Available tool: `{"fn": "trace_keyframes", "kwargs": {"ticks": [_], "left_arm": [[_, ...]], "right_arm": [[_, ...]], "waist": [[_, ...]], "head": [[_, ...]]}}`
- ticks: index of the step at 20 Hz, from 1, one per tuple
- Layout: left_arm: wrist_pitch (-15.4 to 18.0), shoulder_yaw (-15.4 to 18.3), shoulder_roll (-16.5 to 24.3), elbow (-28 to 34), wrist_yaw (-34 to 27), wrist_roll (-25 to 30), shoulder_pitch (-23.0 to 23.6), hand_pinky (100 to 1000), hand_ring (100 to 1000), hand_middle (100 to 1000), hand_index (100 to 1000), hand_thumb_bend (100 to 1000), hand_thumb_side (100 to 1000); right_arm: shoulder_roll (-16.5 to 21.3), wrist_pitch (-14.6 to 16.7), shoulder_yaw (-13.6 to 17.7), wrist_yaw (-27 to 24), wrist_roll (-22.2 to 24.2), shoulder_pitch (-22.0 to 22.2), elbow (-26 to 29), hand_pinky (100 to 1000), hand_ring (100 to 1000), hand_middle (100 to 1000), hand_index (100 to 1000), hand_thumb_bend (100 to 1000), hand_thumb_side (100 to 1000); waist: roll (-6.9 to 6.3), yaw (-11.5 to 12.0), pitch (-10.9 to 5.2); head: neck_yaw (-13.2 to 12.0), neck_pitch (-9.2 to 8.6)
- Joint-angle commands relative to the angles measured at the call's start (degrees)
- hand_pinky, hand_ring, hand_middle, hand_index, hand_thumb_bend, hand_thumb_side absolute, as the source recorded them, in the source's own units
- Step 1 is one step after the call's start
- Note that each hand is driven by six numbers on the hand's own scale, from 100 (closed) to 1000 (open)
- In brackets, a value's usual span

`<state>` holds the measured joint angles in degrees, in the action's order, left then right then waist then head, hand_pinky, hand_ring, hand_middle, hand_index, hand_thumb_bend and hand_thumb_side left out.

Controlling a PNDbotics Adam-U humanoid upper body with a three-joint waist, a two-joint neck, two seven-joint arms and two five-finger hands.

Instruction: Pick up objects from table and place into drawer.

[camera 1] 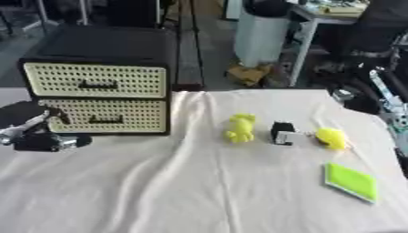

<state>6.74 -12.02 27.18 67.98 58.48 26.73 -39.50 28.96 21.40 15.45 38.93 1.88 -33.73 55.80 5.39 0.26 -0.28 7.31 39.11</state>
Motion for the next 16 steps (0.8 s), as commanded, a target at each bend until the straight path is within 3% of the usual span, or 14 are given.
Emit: {"fn": "trace_keyframes", "kwargs": {"ticks": [1,16], "left_arm": [[0.47,0.14,-1.63,-3.23,3.44,-3.33,-2.77,100,100,100,795,755,1000],[-0.9,2.56,-7.75,-13.05,11.34,-13.34,-6.48,100,100,100,806,744,1000]], "right_arm": [[1.12,0.13,-0.16,-0.44,0.33,-1.49,1.52,830,943,845,902,393,484],[0.05,0.42,-0.3,-0.71,0.67,-2.2,2.12,831,944,844,900,396,485]], "waist": [[-0.06,-0.41,-0.36],[0.42,-2.11,0.47]], "head": [[-0.81,-0.53],[-2.74,-0.67]]}}
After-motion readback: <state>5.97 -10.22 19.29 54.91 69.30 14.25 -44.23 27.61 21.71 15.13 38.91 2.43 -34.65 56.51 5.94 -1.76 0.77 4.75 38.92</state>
